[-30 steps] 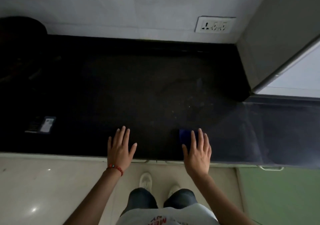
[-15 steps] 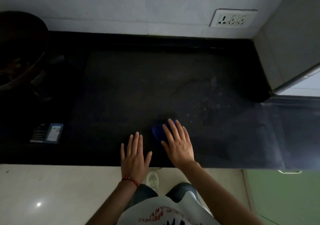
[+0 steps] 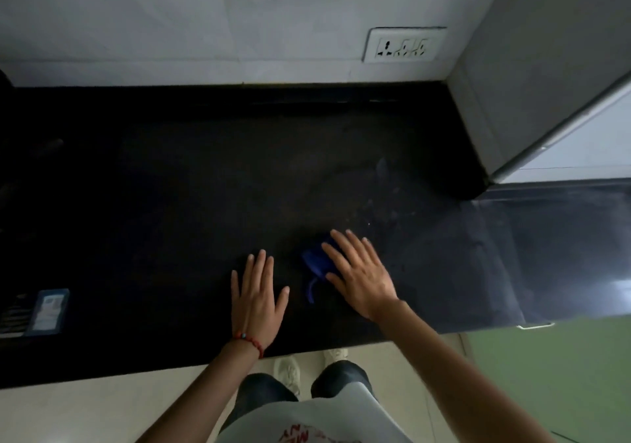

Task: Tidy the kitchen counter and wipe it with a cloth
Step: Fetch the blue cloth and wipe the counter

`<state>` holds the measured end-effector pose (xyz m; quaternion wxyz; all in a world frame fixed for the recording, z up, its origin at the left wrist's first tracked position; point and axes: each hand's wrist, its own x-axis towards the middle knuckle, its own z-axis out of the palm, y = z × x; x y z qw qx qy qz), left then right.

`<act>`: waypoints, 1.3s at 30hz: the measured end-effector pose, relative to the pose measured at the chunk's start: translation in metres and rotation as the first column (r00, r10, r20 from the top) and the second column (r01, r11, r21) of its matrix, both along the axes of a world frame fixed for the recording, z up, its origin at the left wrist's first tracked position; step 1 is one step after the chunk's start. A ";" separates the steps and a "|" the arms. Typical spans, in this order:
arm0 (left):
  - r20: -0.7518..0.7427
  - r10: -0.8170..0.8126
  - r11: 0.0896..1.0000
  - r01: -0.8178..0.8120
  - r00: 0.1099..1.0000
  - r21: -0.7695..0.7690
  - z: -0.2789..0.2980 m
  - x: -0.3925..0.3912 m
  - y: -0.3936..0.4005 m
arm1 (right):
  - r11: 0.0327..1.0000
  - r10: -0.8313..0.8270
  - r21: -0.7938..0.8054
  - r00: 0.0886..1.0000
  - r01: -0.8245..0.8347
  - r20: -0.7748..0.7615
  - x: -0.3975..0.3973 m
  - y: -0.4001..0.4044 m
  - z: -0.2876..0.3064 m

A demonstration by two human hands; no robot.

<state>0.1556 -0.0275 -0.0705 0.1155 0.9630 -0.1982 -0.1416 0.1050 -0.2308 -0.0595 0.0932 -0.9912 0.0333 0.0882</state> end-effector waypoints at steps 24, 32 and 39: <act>0.009 0.043 0.999 -0.043 0.999 0.003 0.003 0.063 -0.083 | 0.979 -0.200 0.004 0.972 0.201 0.123 0.050 -0.150 -0.006; 0.011 0.080 0.996 -0.080 0.997 0.045 -0.004 0.081 -0.077 | 0.998 0.029 0.055 0.996 -0.034 0.080 0.092 -0.114 -0.012; 0.028 0.051 0.998 -0.052 0.998 0.045 -0.008 0.084 -0.073 | 0.929 -0.367 0.061 0.929 0.365 0.044 0.158 -0.146 -0.005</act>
